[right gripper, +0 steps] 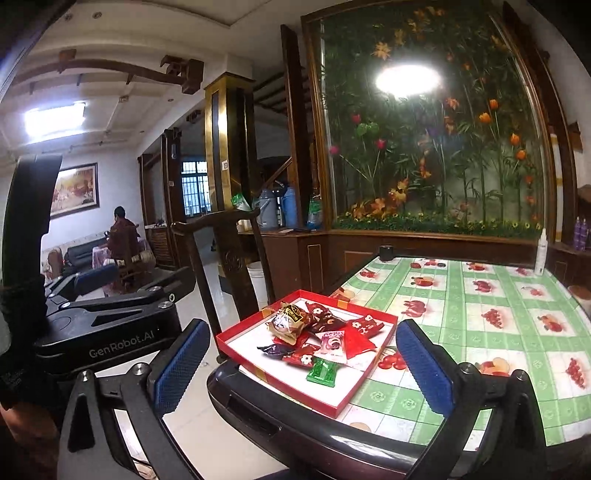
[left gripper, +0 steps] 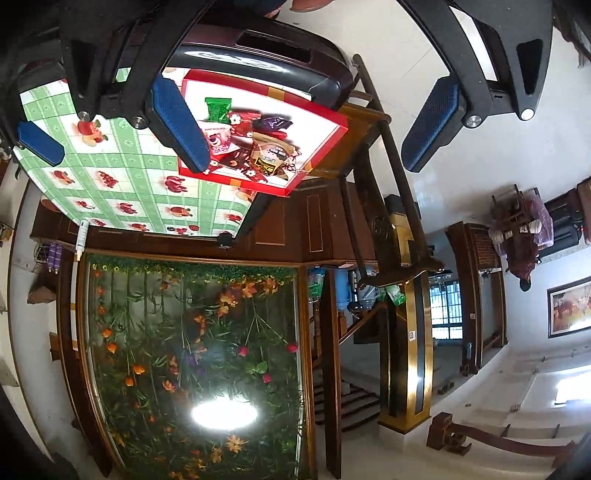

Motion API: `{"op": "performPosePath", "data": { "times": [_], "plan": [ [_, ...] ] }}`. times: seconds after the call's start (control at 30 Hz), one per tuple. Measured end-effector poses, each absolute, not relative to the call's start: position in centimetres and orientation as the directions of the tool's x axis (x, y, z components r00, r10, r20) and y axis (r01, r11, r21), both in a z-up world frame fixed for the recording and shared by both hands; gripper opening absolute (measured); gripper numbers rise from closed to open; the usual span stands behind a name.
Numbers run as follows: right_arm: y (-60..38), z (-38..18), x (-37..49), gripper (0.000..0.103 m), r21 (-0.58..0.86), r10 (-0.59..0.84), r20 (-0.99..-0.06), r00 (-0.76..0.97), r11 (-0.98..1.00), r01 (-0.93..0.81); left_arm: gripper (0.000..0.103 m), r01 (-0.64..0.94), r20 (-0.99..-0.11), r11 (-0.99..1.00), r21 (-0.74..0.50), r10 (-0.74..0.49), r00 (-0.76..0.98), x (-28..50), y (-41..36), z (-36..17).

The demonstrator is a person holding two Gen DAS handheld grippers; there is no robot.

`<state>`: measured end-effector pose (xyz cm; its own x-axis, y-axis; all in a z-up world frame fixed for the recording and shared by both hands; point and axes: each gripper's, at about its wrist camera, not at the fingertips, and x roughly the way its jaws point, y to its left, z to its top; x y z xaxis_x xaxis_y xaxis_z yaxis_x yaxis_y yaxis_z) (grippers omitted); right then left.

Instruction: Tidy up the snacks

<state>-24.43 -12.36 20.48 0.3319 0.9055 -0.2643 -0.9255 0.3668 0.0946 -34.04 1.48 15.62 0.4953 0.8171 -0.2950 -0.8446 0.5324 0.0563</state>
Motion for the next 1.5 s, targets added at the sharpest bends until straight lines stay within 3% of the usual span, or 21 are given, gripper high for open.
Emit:
{"op": "performPosePath", "data": {
  "times": [0.6, 1.5],
  "plan": [
    [-12.5, 20.0, -23.2, 0.103, 0.171, 0.882, -0.276, 0.383, 0.437, -0.883, 0.103, -0.824, -0.330, 0.560, 0.086, 0.797, 0.506, -34.7, 1.7, 14.9],
    [-12.4, 19.7, -24.0, 0.103, 0.144, 0.890, -0.264, 0.373, 0.418, -0.897, 0.103, -0.826, -0.351, 0.556, 0.092, 0.794, 0.496, -34.5, 1.9, 14.2]
  ]
}}
